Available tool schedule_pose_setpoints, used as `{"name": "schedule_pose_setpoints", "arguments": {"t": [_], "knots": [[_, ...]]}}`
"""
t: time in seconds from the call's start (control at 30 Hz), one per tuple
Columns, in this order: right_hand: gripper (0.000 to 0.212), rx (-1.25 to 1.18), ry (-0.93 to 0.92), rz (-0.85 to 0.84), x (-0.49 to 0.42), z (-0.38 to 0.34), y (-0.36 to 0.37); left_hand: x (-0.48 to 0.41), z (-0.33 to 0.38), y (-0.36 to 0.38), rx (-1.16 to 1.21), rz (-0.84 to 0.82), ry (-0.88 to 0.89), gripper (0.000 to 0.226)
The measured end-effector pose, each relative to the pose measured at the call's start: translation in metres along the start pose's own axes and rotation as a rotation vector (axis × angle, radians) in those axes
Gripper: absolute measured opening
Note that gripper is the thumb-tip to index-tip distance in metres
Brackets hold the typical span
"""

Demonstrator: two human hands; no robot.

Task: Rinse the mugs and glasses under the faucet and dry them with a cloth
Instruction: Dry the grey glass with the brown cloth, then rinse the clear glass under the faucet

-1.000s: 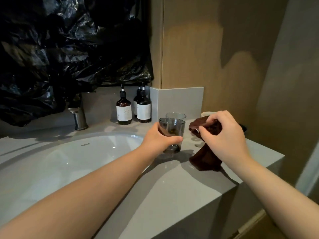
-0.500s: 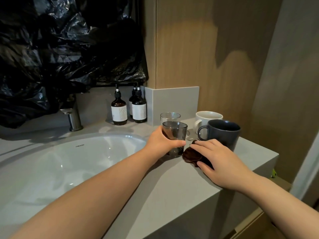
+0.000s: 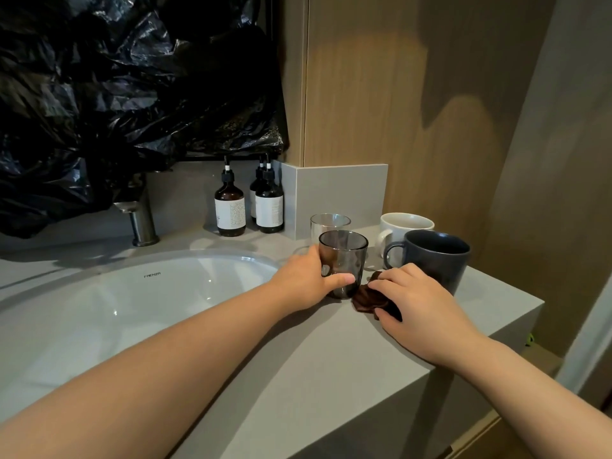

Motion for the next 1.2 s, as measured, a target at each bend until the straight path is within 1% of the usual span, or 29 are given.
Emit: {"name": "schedule_pose_setpoints", "arguments": {"t": [0.07,0.1,0.17,0.2,0.23,0.27,0.3,0.33,0.4,0.47,0.57,0.67,0.73,0.77,0.87,0.97,1.07,1.2], "knots": [[0.037,0.009,-0.031,-0.026,-0.003,-0.002,0.002,0.004,0.002,-0.006,-0.001,-0.030,0.040,0.039],[0.037,0.012,-0.045,-0.034,-0.004,-0.003,0.002,0.004,0.000,-0.014,0.006,-0.010,0.041,0.040],[0.036,0.012,-0.054,-0.032,-0.007,-0.004,0.002,-0.002,-0.012,-0.041,0.097,0.106,-0.031,0.053],[0.036,0.010,-0.050,-0.025,-0.007,-0.004,0.002,-0.010,-0.021,-0.051,0.154,0.161,-0.084,0.053],[0.035,0.007,-0.042,-0.019,-0.007,-0.004,0.003,-0.020,-0.030,-0.057,0.197,0.191,-0.134,0.047],[0.035,0.001,-0.033,-0.009,-0.007,-0.003,0.003,-0.030,-0.037,-0.059,0.238,0.186,-0.178,0.044],[0.035,-0.004,-0.023,0.003,-0.006,-0.003,0.003,-0.039,-0.041,-0.055,0.304,0.133,-0.220,0.051],[0.035,-0.010,-0.012,0.019,-0.005,-0.002,0.001,-0.047,-0.041,-0.047,0.391,0.043,-0.243,0.064],[0.036,-0.017,0.001,0.055,-0.003,-0.002,-0.004,-0.063,-0.039,-0.030,0.510,-0.096,-0.258,0.084],[0.036,-0.012,0.008,0.076,-0.002,-0.003,-0.009,-0.075,-0.033,-0.017,0.502,-0.158,-0.239,0.089],[0.037,-0.002,0.021,0.095,-0.002,-0.002,-0.015,-0.085,-0.021,-0.004,0.475,-0.160,-0.188,0.081],[0.036,-0.023,0.022,0.037,-0.003,-0.003,-0.010,-0.084,-0.009,-0.002,0.542,-0.141,-0.131,0.054],[0.035,-0.021,0.009,0.015,-0.002,-0.004,-0.007,-0.084,-0.012,-0.002,0.591,-0.117,-0.131,0.058],[0.034,-0.025,0.008,0.021,-0.001,-0.005,-0.009,-0.083,-0.015,-0.004,0.587,-0.095,-0.139,0.062],[0.031,-0.022,-0.010,0.123,-0.002,-0.013,-0.025,-0.073,-0.031,-0.024,0.517,0.014,-0.149,0.059],[0.035,0.027,-0.140,0.219,-0.016,-0.049,-0.042,-0.050,-0.045,-0.064,0.500,0.117,-0.130,0.064],[0.033,0.023,-0.252,0.212,-0.049,-0.090,-0.038,-0.018,-0.064,-0.108,0.451,0.176,-0.152,0.061],[0.036,-0.048,-0.239,0.208,-0.106,-0.127,-0.027,0.036,-0.109,-0.149,0.205,0.196,-0.249,0.063]]}}
Point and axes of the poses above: each hand's wrist, its own x-axis away from the middle knuckle, its own y-axis out of the palm, z = x × y, the point moved 9 cm from there along -x, towards the middle knuckle, and after that the axes turned 12 degrees about -y, right-handed, at the moved point
